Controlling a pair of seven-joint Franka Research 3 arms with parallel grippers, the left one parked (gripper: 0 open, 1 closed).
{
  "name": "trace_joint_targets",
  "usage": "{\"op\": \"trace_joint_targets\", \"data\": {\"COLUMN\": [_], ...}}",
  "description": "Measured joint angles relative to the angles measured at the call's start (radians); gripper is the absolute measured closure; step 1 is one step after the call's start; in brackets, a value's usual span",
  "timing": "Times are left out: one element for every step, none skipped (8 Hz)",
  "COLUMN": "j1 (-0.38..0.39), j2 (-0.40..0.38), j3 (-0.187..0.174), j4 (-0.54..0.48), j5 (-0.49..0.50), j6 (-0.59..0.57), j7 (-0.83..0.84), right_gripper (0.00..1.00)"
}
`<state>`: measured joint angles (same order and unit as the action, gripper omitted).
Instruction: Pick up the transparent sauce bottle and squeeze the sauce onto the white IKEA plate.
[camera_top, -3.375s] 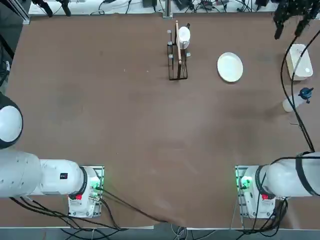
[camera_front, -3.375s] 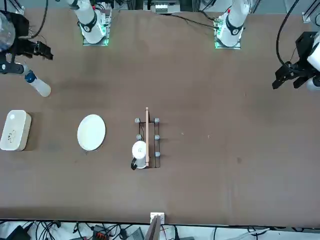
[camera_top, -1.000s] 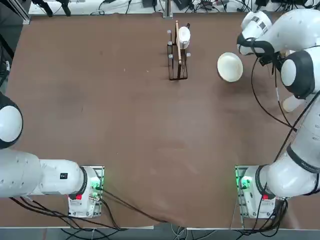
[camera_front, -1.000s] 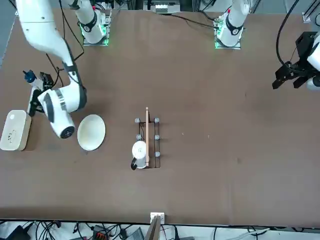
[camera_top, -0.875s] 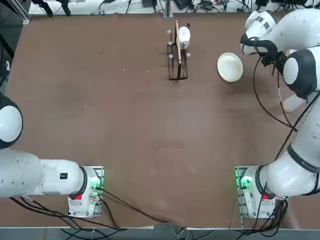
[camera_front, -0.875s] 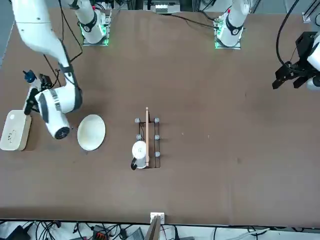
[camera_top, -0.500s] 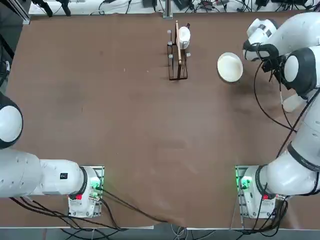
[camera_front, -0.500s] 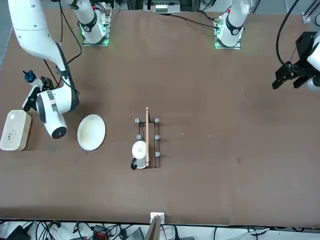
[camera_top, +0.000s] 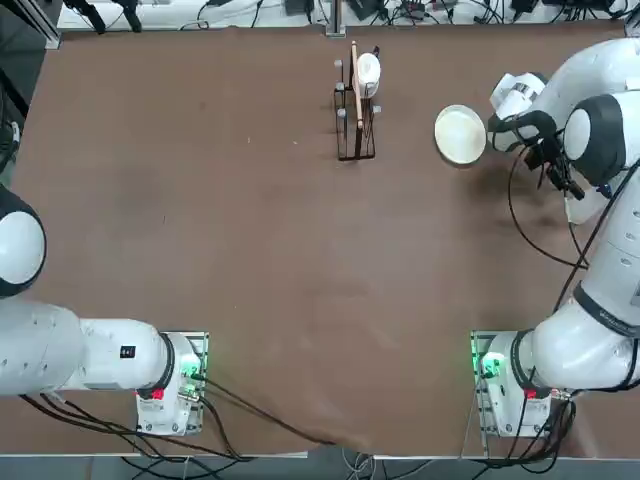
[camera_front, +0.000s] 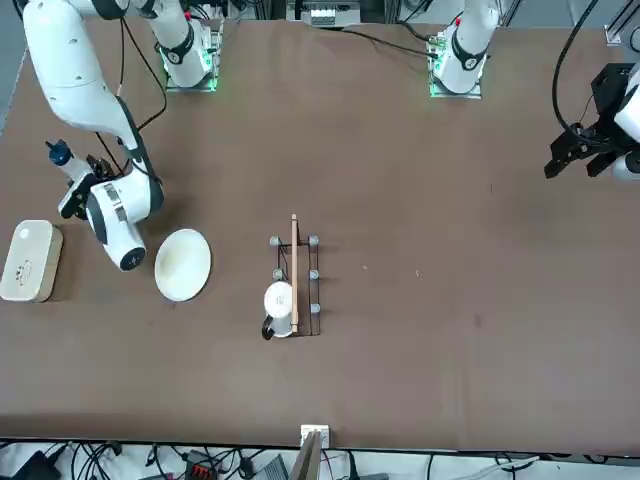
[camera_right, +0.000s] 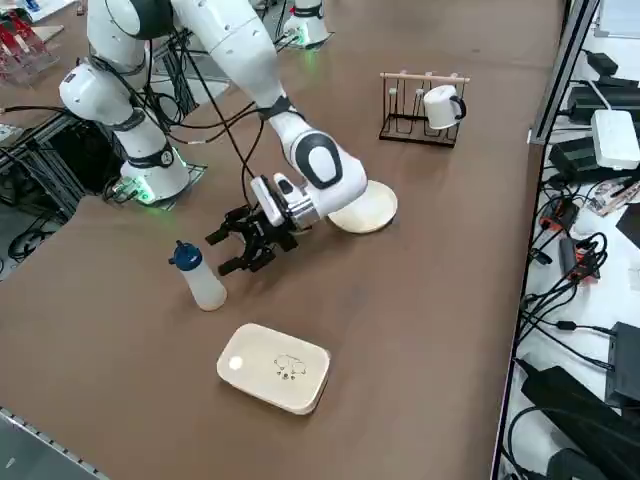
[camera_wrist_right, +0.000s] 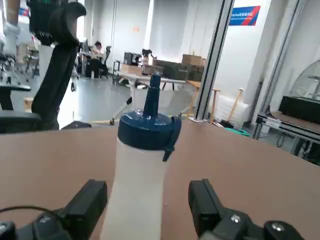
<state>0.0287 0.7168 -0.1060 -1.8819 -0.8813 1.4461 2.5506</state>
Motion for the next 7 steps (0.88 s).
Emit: {"op": "trace_joint_targets", "data": {"j1": [-0.015, -0.026, -0.031, -0.038, -0.05, -0.061, -0.068], "j2": [0.0, 0.0, 0.0, 0.0, 0.001, 0.001, 0.001], "j3": [0.0, 0.0, 0.0, 0.0, 0.0, 0.0, 0.0], "j4": [-0.027, -0.049, -0.067, -0.088, -0.11, -0.127, -0.132], "j5": [-0.03, -0.048, -0.064, -0.092, -0.123, -0.143, -0.15], "j6": [0.008, 0.014, 0.019, 0.023, 0.035, 0.045, 0.05], "j7": [0.029, 0.046, 0.064, 0.095, 0.126, 0.143, 0.154], "right_gripper": [0.0, 0.01, 0.01, 0.01, 0.02, 0.03, 0.04]}}
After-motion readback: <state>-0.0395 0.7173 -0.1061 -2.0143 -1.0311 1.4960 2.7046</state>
